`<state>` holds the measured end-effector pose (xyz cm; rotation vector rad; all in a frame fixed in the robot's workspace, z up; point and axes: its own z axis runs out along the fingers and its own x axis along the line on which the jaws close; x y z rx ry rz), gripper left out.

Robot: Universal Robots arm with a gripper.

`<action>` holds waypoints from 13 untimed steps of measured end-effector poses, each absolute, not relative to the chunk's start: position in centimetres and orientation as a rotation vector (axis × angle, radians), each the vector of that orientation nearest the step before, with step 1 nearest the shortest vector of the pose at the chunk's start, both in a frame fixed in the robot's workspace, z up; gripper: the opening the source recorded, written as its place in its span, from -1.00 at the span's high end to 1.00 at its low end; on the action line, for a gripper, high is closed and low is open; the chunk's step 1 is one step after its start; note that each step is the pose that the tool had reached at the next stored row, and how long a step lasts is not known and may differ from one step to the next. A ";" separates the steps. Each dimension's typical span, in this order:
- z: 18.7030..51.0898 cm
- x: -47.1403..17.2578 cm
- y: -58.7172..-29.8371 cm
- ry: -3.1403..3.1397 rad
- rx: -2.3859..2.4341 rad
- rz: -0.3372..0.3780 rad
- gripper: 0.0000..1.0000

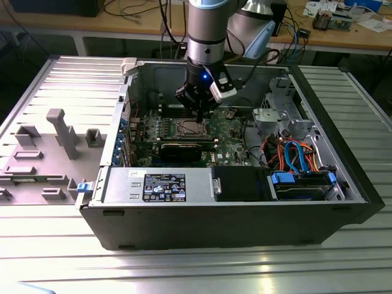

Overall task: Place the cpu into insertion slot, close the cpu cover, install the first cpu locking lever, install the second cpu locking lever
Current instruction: 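Install the second cpu locking lever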

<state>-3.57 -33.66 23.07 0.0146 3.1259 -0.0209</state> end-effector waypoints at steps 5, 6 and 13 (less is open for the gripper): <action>23.0 -3.6 -34.5 3.126 0.015 -0.021 0.79; 23.0 -3.6 -34.7 3.126 0.015 -0.021 0.79; 23.4 -3.7 -35.3 3.126 0.015 0.032 0.79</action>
